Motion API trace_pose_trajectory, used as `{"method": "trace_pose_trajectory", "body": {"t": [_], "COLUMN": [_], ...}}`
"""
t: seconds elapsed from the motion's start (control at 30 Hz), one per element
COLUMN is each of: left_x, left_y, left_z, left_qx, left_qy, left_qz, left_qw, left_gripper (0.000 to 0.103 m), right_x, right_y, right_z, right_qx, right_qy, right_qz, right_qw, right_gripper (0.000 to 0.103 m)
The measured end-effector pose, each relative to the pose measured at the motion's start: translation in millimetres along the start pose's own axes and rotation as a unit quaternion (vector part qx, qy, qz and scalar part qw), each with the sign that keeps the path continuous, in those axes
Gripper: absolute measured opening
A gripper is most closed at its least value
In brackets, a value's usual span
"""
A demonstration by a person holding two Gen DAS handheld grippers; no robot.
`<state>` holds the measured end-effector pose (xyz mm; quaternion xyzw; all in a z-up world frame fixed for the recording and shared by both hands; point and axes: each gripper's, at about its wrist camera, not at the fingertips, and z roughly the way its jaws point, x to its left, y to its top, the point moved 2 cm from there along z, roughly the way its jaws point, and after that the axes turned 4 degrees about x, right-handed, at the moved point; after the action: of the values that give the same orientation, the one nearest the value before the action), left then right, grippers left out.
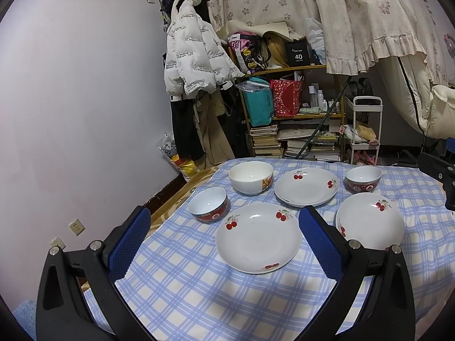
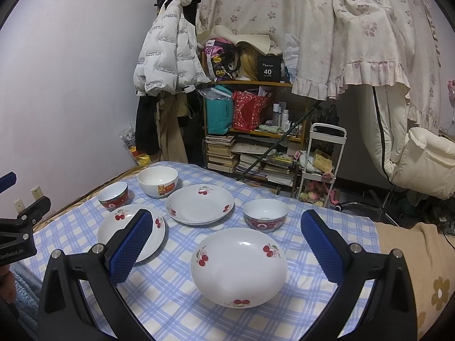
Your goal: Organize plates and bowls
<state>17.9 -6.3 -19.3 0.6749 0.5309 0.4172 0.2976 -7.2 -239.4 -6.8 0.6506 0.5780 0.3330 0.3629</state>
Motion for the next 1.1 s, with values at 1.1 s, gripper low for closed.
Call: {"method": "trace_pose_trajectory", "body": {"t": [1.1], "left_x": [1], "left_y": [-3], "left_z": [18], "left_qx": [0.054], "left_qy": [-0.009], "left_qz": [-0.022], "left_qw": [0.9983], "left_gripper": [0.102], "right_x": [5], "right_y": [-13], "right_z": [24], "right_qx": [0.029], "right_qy": [0.004], "right_qz": [-0.013], "right_qw": [0.999], "right_gripper": [0.103]}}
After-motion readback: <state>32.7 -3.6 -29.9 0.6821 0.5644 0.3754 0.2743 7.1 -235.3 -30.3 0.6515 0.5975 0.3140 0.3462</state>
